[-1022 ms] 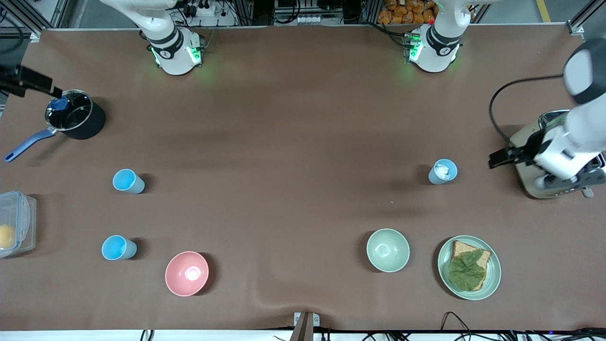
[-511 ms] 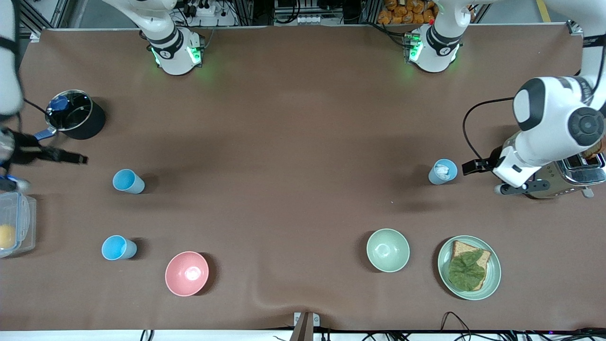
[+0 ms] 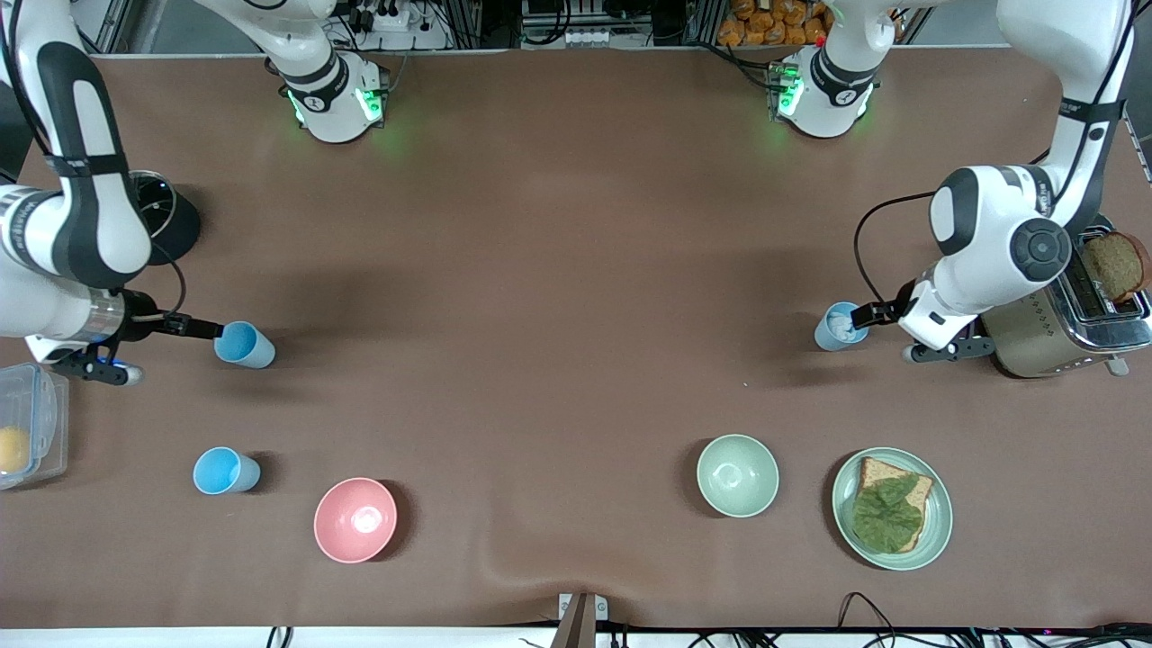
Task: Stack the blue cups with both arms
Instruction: 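Close the left gripper on the tissue cup while the right gripper grasps its cup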
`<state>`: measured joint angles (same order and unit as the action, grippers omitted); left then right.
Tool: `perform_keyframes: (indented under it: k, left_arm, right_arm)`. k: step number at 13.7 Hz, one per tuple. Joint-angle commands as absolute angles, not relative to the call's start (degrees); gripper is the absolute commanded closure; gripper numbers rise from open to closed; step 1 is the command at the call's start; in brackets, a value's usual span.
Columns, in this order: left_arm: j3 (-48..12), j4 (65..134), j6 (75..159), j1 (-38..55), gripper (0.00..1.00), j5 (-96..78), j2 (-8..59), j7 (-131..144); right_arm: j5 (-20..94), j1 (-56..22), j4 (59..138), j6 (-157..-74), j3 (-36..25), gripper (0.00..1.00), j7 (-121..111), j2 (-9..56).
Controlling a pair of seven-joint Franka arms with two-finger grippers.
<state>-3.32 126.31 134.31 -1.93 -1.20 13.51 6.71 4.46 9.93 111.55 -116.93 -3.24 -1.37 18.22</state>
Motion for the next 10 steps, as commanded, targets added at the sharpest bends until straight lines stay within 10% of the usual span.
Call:
perform_keyframes:
  k: [1, 4, 7, 10]
  left_arm:
    - [-3.6, 127.61, 136.66, -2.29, 0.07, -1.41, 14.41, 5.36]
    - [-3.6, 128.5, 138.78, -2.29, 0.41, -1.41, 15.9, 5.27]
    - [-3.87, 128.06, 138.87, -1.94, 1.0, -1.41, 16.52, 5.54]
    - [-4.13, 127.09, 138.87, -1.15, 1.0, -1.93, 16.61, 6.41]
  right_arm:
    - [3.43, 10.98, 116.27, -123.55, -2.81, 0.0, -0.53, 17.48]
    - [3.43, 10.99, 117.33, -126.91, -2.72, 0.0, -0.44, 19.77]
    - [3.43, 10.9, 119.61, -130.59, -2.81, 0.07, -0.44, 20.91]
    - [3.43, 10.72, 119.88, -131.57, -2.72, 0.97, -0.35, 22.06]
